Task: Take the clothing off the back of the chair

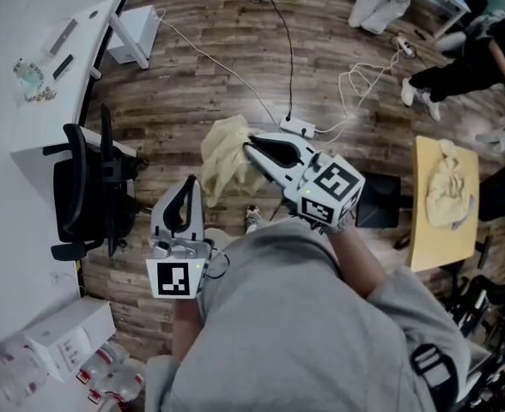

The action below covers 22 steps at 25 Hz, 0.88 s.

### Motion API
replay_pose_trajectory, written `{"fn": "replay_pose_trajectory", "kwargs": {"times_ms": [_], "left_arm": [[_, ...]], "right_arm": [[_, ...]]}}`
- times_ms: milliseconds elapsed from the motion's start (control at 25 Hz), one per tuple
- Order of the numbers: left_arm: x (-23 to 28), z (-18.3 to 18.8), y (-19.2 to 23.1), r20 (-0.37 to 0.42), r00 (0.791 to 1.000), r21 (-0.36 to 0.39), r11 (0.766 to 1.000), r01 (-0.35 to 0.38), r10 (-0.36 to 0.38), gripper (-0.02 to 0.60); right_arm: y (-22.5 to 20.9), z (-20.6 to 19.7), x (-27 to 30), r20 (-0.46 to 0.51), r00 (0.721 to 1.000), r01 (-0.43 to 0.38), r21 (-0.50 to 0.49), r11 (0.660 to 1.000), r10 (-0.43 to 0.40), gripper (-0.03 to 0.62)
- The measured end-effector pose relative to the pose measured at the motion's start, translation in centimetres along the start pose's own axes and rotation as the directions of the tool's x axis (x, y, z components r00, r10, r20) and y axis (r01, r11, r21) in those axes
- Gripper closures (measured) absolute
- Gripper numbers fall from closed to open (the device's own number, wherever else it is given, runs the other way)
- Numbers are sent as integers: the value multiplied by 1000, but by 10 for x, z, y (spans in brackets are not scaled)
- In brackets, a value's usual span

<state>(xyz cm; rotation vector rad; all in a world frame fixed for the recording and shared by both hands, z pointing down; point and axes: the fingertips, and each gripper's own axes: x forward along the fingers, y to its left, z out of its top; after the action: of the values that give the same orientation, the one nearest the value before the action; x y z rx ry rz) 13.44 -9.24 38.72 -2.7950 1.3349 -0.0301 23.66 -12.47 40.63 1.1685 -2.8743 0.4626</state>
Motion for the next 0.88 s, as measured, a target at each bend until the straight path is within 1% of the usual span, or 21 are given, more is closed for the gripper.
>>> {"fn": "replay_pose_trajectory", "kwargs": {"times_ms": [160,280,440,880], "left_arm": [[0,-1,0,-4,1000,6,1000,0,0,546],[0,1,1,7,1000,-2,1000,-7,7,546],[-1,-1,1,3,1000,-6,1000,-11,11,546],[4,-5,1,3,1000,4,1000,9,-9,546]], "right_arm": [[1,0,1,-7,1000,-6,-4,1000,6,536],[-2,0,0,-14,1000,-5,-7,1000,5,536],[-4,-1,0,-16,1000,-1,-5,1000,1,536],[-6,-3,2,-25,1000,3,-8,1000,-3,536]]}}
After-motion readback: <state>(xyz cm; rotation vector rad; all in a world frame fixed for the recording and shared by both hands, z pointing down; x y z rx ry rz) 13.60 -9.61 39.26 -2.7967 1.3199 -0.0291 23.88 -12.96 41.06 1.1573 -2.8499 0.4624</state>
